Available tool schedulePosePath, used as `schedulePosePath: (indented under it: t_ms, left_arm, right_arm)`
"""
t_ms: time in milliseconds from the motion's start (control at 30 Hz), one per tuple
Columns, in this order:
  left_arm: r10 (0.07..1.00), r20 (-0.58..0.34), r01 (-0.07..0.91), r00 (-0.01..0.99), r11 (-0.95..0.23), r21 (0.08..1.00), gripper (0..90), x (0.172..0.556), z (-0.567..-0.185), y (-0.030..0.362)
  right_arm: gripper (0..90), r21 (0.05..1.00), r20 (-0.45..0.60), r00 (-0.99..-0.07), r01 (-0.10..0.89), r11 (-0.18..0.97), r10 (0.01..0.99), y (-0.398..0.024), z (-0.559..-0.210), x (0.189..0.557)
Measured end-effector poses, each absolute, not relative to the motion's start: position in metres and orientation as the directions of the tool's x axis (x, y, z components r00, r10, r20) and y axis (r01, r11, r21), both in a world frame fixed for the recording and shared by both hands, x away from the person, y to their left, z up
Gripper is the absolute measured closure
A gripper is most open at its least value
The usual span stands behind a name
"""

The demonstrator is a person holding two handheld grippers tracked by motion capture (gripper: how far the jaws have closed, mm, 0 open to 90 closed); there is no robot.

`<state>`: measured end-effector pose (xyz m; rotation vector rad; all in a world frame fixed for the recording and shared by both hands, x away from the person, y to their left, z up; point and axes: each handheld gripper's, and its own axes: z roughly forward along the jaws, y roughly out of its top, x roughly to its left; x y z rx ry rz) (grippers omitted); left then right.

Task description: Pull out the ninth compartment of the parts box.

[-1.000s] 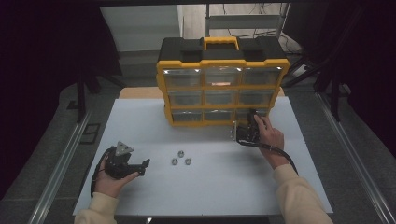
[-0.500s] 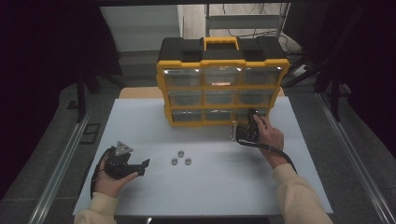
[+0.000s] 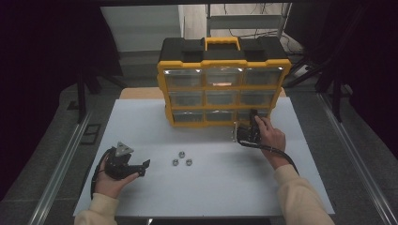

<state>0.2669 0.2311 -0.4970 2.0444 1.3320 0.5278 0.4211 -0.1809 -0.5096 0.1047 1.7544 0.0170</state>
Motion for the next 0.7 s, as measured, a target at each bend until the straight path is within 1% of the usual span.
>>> schedulePosePath:
  t_ms: [67, 333, 400, 433, 467, 500, 600, 700]
  left_arm:
    - [0.913, -0.010, 0.659, 0.407, -0.286, 0.696, 12.5, 0.2669, -0.4970, 0.2313]
    - [0.913, -0.009, 0.659, 0.408, -0.288, 0.695, 12.5, 0.2672, -0.4972, 0.2315]
    - [0.913, -0.010, 0.659, 0.407, -0.286, 0.696, 12.5, 0.2671, -0.4972, 0.2317]
    - [0.913, -0.009, 0.658, 0.407, -0.286, 0.696, 12.5, 0.2671, -0.4970, 0.2319]
    - [0.913, -0.009, 0.658, 0.407, -0.286, 0.697, 12.5, 0.2671, -0.4969, 0.2319]
    - [0.913, -0.009, 0.658, 0.407, -0.287, 0.697, 12.5, 0.2671, -0.4969, 0.2319]
    - [0.913, -0.008, 0.658, 0.407, -0.288, 0.696, 12.5, 0.2671, -0.4969, 0.2318]
    - [0.913, -0.008, 0.658, 0.408, -0.288, 0.695, 12.5, 0.2673, -0.4971, 0.2318]
  right_arm:
    - [77.7, 0.056, -0.983, -0.172, 0.080, 0.995, 0.070, -0.1802, -0.5096, 0.4187]
    - [78.0, 0.050, -0.984, -0.168, 0.083, 0.995, 0.063, -0.1801, -0.5100, 0.4173]
    - [78.0, 0.053, -0.984, -0.168, 0.081, 0.995, 0.066, -0.1803, -0.5101, 0.4171]
    - [78.0, 0.063, -0.982, -0.172, 0.060, 0.996, 0.073, -0.1812, -0.5108, 0.4184]
    - [78.1, 0.046, -0.982, -0.179, 0.086, 0.995, 0.061, -0.1803, -0.5093, 0.4155]
    - [78.1, 0.057, -0.984, -0.164, 0.066, 0.996, 0.067, -0.1812, -0.5111, 0.4169]
    - [78.2, 0.047, -0.985, -0.162, 0.075, 0.996, 0.059, -0.1810, -0.5105, 0.4153]
    - [78.3, 0.061, -0.984, -0.164, 0.049, 0.997, 0.069, -0.1821, -0.5119, 0.4166]
